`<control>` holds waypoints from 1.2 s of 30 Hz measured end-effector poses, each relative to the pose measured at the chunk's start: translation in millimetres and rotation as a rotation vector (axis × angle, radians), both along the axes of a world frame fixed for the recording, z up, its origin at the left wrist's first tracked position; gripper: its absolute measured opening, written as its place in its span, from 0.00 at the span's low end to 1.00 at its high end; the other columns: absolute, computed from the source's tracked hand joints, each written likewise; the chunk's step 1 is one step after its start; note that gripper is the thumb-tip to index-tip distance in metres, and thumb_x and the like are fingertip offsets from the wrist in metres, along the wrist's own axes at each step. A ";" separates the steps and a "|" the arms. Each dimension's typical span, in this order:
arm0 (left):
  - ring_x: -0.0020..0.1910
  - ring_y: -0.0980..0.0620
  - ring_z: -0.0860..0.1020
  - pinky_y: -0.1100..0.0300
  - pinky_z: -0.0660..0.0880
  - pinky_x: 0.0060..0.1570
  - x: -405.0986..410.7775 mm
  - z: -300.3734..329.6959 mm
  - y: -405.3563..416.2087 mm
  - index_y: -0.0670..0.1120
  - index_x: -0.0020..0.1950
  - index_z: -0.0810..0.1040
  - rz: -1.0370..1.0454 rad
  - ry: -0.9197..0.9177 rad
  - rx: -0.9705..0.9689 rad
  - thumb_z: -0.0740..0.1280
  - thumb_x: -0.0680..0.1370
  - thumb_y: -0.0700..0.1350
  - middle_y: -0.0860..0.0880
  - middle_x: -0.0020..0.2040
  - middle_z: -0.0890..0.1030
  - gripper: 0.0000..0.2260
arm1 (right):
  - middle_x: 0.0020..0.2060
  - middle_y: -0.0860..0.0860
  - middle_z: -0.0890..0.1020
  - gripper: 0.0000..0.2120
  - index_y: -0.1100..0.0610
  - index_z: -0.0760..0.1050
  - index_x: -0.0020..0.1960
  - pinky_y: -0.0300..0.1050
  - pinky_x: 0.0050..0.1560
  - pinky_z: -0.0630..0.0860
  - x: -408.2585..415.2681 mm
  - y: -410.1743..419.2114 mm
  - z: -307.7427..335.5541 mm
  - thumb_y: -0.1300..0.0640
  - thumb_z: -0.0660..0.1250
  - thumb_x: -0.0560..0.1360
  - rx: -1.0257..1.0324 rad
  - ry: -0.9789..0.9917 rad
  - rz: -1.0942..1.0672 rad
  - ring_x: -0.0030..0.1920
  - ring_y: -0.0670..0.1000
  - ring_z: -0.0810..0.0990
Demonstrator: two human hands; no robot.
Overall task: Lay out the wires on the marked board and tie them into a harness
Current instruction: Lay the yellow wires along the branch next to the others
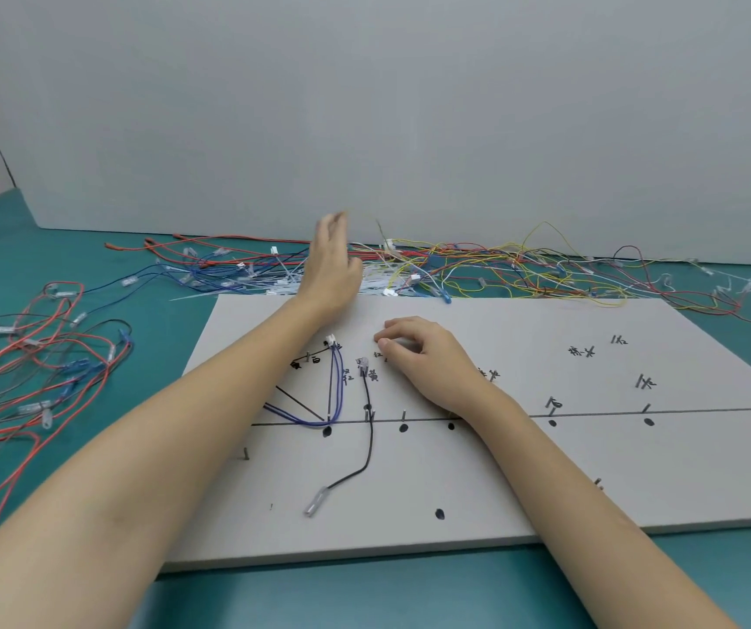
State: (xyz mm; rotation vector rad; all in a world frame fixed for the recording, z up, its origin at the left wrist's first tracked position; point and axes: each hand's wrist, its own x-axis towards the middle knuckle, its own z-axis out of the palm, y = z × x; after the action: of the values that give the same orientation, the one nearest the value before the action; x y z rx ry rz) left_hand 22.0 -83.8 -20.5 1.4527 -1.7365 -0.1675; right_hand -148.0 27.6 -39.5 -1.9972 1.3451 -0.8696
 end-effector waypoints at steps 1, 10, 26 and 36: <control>0.68 0.42 0.67 0.51 0.66 0.67 0.2 3.8 -0.1 0.40 0.78 0.54 0.010 0.047 0.001 0.59 0.76 0.35 0.42 0.74 0.59 0.31 | 0.61 0.48 0.78 0.08 0.50 0.82 0.52 0.53 0.68 0.67 0.0 -0.2 0.1 0.54 0.64 0.78 0.000 0.002 0.001 0.66 0.46 0.72; 0.56 0.51 0.73 0.57 0.73 0.57 6.6 32.6 4.6 0.40 0.79 0.53 0.006 0.367 -0.093 0.58 0.73 0.30 0.44 0.67 0.63 0.34 | 0.62 0.50 0.78 0.08 0.52 0.82 0.52 0.51 0.68 0.67 0.9 0.8 1.3 0.55 0.65 0.78 0.012 -0.001 0.005 0.65 0.47 0.73; 0.69 0.45 0.69 0.51 0.70 0.64 46.5 53.1 8.9 0.44 0.79 0.54 0.070 0.497 -0.020 0.54 0.75 0.27 0.49 0.73 0.60 0.33 | 0.52 0.50 0.82 0.11 0.57 0.80 0.59 0.37 0.57 0.71 2.3 1.6 7.4 0.59 0.65 0.78 0.049 -0.107 -0.038 0.52 0.45 0.78; 0.74 0.48 0.59 0.57 0.64 0.68 61.0 75.8 29.4 0.41 0.80 0.46 0.207 0.068 -0.394 0.50 0.68 0.29 0.44 0.79 0.52 0.39 | 0.59 0.50 0.80 0.13 0.55 0.78 0.62 0.42 0.63 0.69 2.1 3.4 7.1 0.58 0.64 0.78 0.009 0.014 -0.044 0.60 0.48 0.75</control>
State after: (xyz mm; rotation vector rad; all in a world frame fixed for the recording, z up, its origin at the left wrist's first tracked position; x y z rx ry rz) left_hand 83.0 -54.4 55.3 1.3036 -1.4537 0.2226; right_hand -145.8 31.1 -32.5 -1.9774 1.4037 -0.8697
